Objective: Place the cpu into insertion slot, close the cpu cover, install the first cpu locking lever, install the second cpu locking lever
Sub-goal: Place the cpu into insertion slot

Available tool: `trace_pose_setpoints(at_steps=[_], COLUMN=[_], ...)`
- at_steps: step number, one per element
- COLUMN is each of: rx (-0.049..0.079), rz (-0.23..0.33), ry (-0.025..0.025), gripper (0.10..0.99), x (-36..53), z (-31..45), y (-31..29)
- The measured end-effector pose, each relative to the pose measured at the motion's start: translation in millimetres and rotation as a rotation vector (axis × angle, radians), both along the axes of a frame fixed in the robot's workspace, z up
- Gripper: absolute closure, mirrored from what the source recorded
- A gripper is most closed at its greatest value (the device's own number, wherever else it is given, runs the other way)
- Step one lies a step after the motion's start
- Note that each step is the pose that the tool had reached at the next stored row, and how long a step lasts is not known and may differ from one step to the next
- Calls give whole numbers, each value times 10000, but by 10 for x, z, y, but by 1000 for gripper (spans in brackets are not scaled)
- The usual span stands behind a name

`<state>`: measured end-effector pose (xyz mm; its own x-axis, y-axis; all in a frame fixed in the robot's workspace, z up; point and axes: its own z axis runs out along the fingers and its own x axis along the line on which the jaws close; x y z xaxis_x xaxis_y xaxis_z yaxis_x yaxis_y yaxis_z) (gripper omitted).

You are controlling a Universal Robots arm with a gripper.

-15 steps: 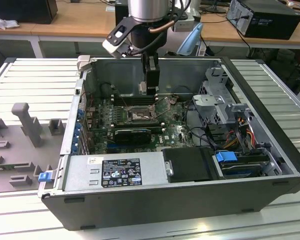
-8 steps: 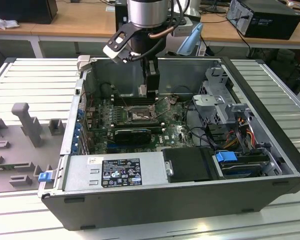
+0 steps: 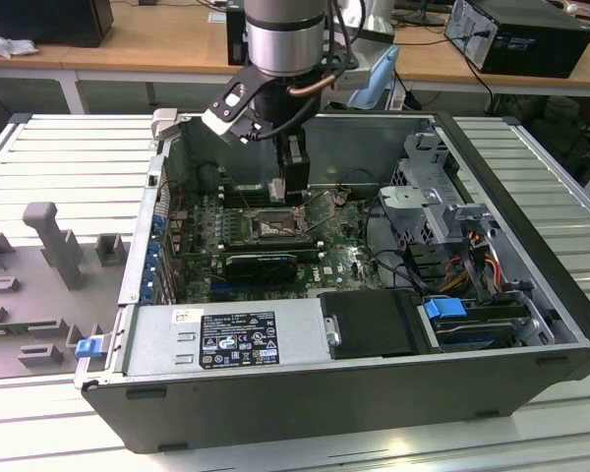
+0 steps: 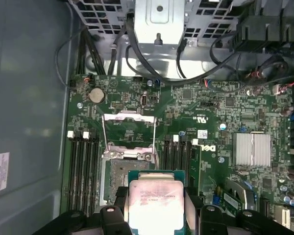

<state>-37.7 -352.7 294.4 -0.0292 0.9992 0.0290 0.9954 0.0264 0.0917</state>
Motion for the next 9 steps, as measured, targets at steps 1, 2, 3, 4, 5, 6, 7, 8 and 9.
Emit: trace_pose_setpoints(at_steps=[1,2,3,4,5,6,7,8,9], rx=[1,1,1,0,0,0,0,1,1], rz=[-121,-167,-180,-178,-178,-173,-162,-159,-159], ry=[0,0,-1,-1,0,1,0,-1,-1], gripper=[549,549,549,549,549,549,549,549,549], x=[-1,-6,-13,-32,-43,-56,-62,-64,-64], z=[-28,-48,-65,-103,-120,-143,-169,-194,-233], y=[4,8,11,25,32,44,58,74,93])
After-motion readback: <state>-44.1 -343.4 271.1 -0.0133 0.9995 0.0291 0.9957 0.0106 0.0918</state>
